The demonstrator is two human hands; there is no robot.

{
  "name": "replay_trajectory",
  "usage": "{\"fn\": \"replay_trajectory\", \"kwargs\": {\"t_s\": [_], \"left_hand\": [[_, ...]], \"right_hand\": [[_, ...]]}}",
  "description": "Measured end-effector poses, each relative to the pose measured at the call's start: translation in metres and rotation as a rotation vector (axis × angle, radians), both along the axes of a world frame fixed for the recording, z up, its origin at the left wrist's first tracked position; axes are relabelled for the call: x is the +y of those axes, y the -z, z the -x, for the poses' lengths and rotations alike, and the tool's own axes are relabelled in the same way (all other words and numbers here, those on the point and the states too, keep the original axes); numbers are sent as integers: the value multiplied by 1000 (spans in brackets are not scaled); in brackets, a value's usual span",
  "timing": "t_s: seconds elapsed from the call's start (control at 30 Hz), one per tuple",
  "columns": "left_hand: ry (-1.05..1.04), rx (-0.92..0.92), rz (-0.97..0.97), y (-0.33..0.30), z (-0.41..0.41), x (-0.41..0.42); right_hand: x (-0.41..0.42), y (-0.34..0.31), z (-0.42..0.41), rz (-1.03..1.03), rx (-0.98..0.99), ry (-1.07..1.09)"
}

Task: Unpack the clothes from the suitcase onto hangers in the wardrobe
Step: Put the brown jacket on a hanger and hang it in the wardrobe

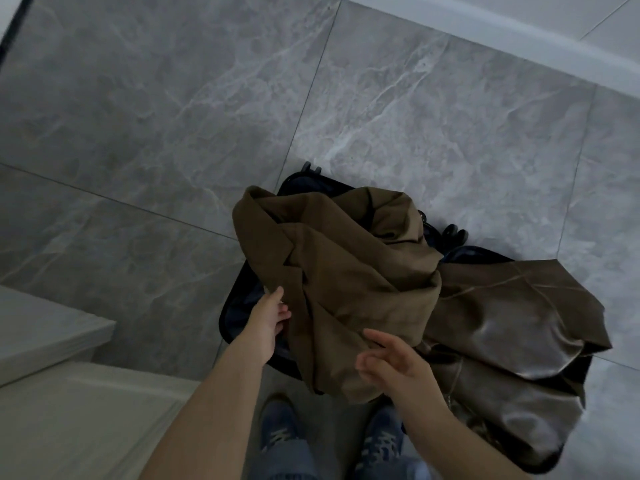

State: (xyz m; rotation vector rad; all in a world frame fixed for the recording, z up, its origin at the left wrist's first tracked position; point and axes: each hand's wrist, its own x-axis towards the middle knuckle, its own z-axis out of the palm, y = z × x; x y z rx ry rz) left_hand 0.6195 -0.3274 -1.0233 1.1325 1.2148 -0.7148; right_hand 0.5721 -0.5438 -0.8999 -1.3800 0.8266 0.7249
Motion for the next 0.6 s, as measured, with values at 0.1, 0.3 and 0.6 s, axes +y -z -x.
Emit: {"fn": "replay_trajectory", "kwargs": {"t_s": [0.1,0.3,0.6], "left_hand": [[172,-97,-44,-11,-3,-6],[212,-283,-200,-67,0,-29],[980,-964,-406,-222,57,-135]], "right_hand": [[-9,1,-3,36,2,61],[-5,-25,-11,86,-45,5],[-17,-136,-33,209,-157,-139]]}}
